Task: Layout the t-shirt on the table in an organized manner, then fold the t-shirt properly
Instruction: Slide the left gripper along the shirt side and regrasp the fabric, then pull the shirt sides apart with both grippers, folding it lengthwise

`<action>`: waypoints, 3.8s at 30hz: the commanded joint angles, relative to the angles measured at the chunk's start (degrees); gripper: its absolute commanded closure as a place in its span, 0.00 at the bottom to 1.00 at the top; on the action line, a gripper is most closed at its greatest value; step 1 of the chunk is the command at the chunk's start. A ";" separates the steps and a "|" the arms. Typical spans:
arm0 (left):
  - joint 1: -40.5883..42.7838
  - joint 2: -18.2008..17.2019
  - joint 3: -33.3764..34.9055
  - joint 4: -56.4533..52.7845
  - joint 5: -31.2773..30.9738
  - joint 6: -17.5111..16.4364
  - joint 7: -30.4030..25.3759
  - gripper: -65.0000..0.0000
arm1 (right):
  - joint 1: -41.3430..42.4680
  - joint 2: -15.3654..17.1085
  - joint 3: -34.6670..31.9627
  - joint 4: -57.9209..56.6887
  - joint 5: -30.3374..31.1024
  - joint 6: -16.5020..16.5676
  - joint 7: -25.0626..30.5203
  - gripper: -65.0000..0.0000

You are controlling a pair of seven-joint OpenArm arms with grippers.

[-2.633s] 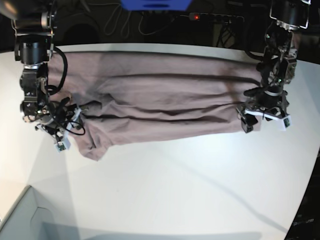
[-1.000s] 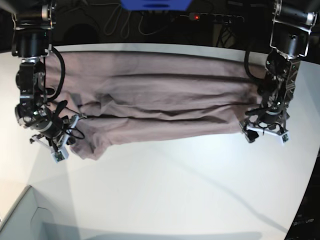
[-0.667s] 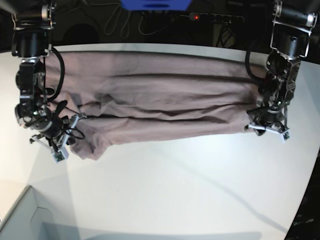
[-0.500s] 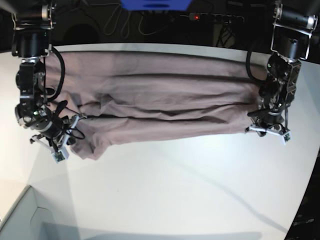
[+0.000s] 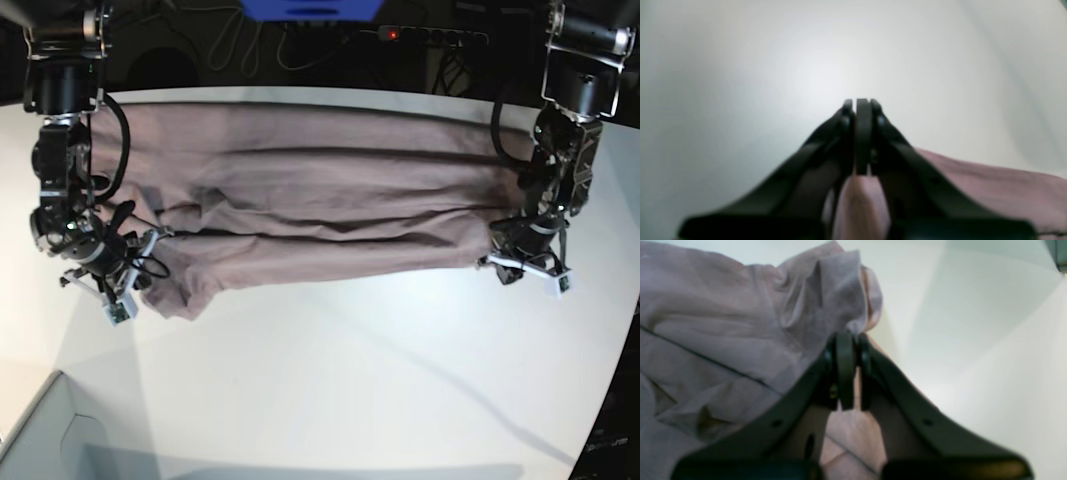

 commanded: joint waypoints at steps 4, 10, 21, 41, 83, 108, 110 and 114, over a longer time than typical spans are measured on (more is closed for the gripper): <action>0.46 -0.97 -0.51 3.13 -0.24 -0.44 -1.35 0.63 | 1.03 0.78 0.08 1.01 0.62 -0.42 0.96 1.00; 0.38 -0.79 -0.51 2.60 0.20 -0.44 -1.35 0.50 | 1.03 0.78 0.08 1.01 0.62 -0.42 0.96 1.00; -1.56 0.35 -0.51 -4.52 0.20 -0.44 -1.43 0.50 | 1.03 0.69 -0.01 0.92 0.62 -0.42 0.96 1.00; -1.73 -0.17 -0.51 1.63 -0.15 -0.44 -1.43 1.00 | 1.56 0.69 0.34 -0.31 0.62 -0.42 1.58 1.00; 12.07 4.48 -18.71 23.35 -0.06 -10.64 -1.87 1.00 | -19.63 -10.56 23.20 37.58 0.89 10.00 1.58 1.00; 19.10 6.95 -28.12 22.64 0.20 -20.40 -1.70 1.00 | -31.76 -18.21 31.11 38.81 0.71 10.00 1.66 1.00; 19.19 7.03 -28.29 22.47 0.20 -20.40 -1.70 1.00 | -31.76 -18.12 31.11 37.93 0.71 10.00 1.66 1.00; 18.66 7.03 -28.47 17.10 0.20 -20.40 -1.79 1.00 | -31.76 -18.12 30.85 35.38 0.71 10.00 1.66 1.00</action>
